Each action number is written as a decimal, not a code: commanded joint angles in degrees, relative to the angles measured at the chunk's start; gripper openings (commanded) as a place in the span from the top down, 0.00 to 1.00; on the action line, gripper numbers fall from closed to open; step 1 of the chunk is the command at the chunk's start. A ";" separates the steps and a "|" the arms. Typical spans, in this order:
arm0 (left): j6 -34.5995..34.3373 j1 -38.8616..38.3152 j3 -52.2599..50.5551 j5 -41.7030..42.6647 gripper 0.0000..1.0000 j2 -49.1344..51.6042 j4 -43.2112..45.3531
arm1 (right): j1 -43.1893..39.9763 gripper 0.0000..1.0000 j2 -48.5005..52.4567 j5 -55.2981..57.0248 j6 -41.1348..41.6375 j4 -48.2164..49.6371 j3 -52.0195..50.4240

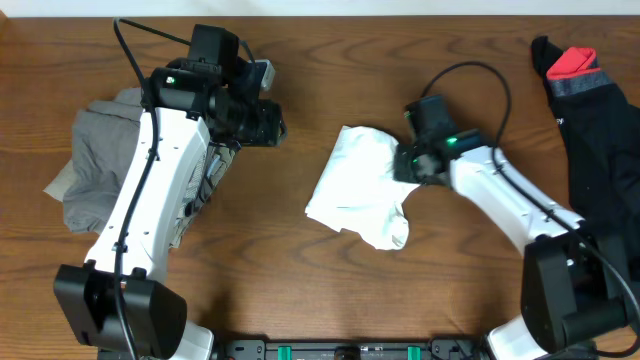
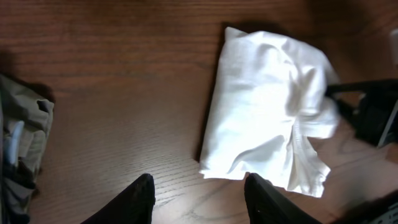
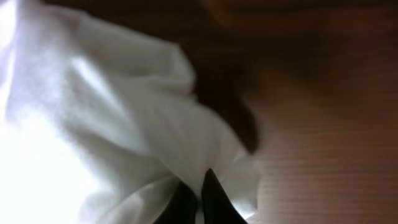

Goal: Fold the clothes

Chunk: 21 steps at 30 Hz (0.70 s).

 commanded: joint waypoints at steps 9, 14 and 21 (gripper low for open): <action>1.38 0.09 1.03 -1.62 0.51 -0.83 -0.66 | -9.64 0.60 -0.85 -2.62 -6.27 0.70 0.72; 2.60 0.09 1.01 -1.62 0.51 -0.83 -1.66 | -11.45 0.62 -4.13 -20.59 -15.06 1.77 0.74; 2.84 0.09 1.01 -1.62 0.51 -0.83 -2.45 | -9.60 0.64 -13.57 -23.39 -16.31 2.86 0.74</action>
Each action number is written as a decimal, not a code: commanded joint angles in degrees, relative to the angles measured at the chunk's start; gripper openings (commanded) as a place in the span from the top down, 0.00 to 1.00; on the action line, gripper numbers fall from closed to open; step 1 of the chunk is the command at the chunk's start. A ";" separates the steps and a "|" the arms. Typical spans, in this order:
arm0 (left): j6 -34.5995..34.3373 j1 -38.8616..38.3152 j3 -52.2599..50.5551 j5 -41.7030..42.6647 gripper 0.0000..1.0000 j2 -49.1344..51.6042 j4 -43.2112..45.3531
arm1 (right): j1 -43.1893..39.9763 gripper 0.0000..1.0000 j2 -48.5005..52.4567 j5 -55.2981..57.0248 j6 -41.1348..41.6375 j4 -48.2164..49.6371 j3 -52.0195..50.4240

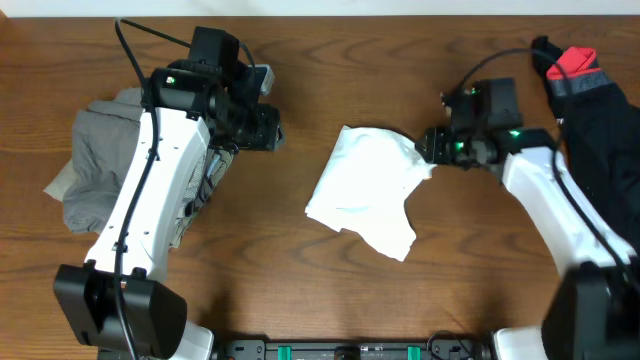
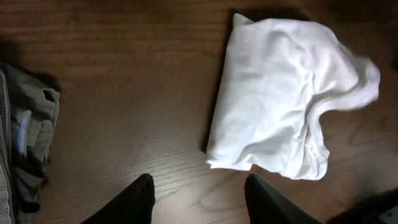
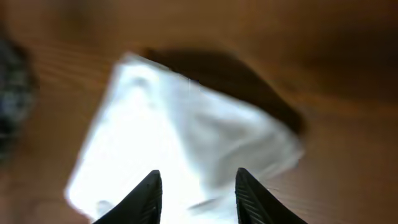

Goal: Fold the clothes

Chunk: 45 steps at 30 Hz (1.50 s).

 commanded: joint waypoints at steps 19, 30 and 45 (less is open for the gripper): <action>4.17 -3.61 0.39 -0.66 0.51 -0.83 -5.70 | 5.57 0.78 12.52 6.29 0.20 -6.49 -0.94; 3.72 -9.14 -12.33 1.57 0.43 -0.81 0.46 | 5.70 0.49 1.33 -9.84 -5.09 -16.96 -0.94; 0.44 -16.92 -31.56 3.04 0.36 2.93 28.57 | 17.64 0.67 1.88 -0.52 7.23 -11.82 -12.63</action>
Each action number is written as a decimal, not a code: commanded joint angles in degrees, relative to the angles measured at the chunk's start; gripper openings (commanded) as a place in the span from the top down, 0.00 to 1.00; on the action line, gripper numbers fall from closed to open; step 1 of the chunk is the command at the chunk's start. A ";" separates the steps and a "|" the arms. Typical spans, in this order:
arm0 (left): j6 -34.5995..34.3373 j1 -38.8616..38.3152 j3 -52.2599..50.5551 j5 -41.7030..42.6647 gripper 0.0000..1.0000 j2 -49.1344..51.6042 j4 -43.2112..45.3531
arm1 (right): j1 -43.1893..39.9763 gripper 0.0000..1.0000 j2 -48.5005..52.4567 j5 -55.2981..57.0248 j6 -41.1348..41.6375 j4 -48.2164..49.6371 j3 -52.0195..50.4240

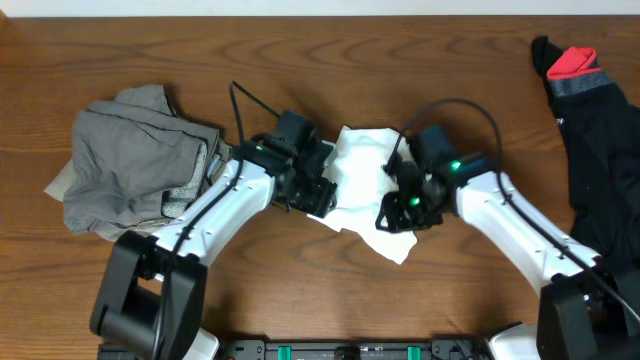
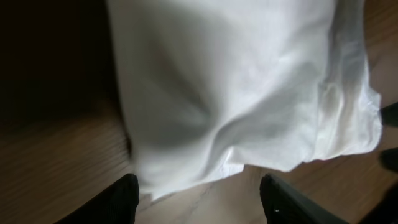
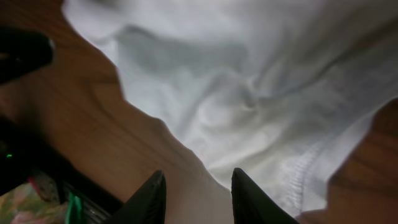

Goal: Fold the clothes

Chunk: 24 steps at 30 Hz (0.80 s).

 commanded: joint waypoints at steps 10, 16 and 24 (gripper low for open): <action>-0.72 -2.27 -1.62 -0.11 0.70 9.84 2.12 | 0.55 0.80 0.52 16.70 14.82 8.74 -13.35; -1.77 -1.01 -0.83 -3.89 0.85 8.98 -1.29 | -2.71 0.83 0.37 20.72 14.88 5.62 -13.03; -1.77 2.51 3.06 -4.00 0.53 3.85 -8.04 | -6.47 0.67 -1.05 18.32 8.24 -0.07 -9.40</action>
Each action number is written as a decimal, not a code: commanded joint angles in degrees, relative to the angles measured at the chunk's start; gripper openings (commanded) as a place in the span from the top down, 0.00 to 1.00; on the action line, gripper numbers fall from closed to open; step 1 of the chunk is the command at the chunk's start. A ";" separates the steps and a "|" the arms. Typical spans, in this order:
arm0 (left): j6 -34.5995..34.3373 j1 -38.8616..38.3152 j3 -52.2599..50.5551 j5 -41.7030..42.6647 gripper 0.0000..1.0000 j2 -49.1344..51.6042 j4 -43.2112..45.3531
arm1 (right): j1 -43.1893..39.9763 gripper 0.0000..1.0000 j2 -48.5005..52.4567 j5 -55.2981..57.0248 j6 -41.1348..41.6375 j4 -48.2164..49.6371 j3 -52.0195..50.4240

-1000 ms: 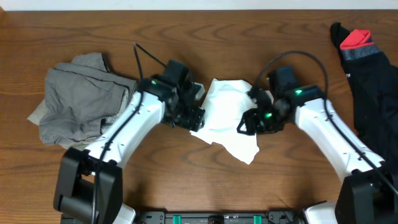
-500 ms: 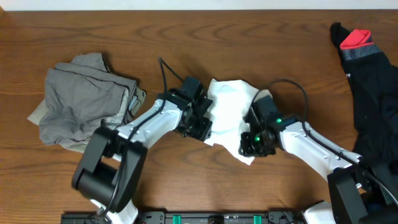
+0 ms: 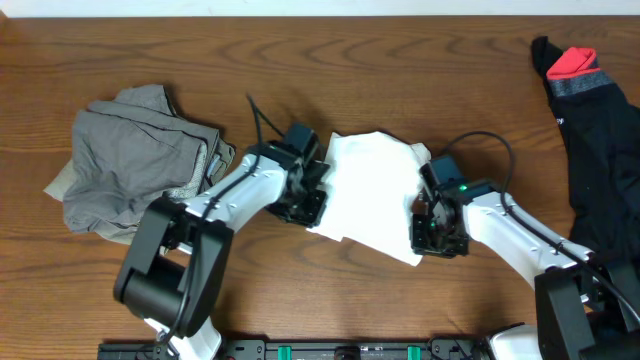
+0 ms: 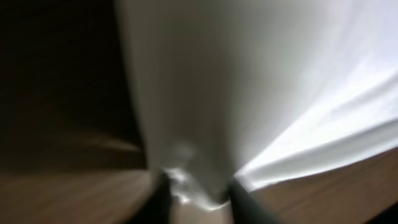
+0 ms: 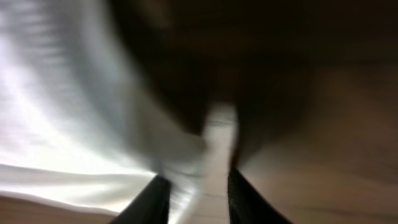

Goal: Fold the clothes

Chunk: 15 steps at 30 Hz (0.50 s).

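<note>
A white garment (image 3: 368,190) lies crumpled mid-table. My left gripper (image 3: 306,206) is at its lower left edge. In the left wrist view the fingers (image 4: 160,202) have drawn in around a bunched bit of the garment's hem (image 4: 193,186), so the left gripper (image 4: 196,202) is shut on it. My right gripper (image 3: 432,236) is at the garment's lower right edge. It stands open (image 5: 196,199), with a strip of white cloth (image 5: 219,143) running down between its fingers (image 5: 155,202). Both wrist views are blurred.
A heap of grey clothes (image 3: 135,160) sits at the left of the wooden table (image 3: 320,60). A black garment with a red patch (image 3: 590,110) lies at the far right. Both arms reach in from the front edge.
The left jaws, wide apart over the garment's left edge, have narrowed onto its hem. The right gripper has moved right to the lower right edge, still open. The garment has spread rightward.
First the right gripper was shut on the garment's right side, with the left gripper open and high over the grey heap. Then the right was open and raised to the right. Later both grippers were open at the garment's lower edge; now the left has gripped the hem.
</note>
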 commanded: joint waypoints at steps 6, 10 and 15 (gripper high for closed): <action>-0.39 1.57 5.38 -2.56 0.26 -11.10 -1.88 | -4.92 0.39 -6.71 1.75 -3.43 -3.80 5.29; -3.50 1.57 5.35 -2.51 0.13 -12.07 5.05 | -6.27 0.33 -11.04 -1.77 -4.15 -2.36 7.06; -3.78 1.57 5.35 2.08 0.08 -5.18 12.76 | -6.25 0.33 -15.10 -5.11 -6.19 -0.94 7.23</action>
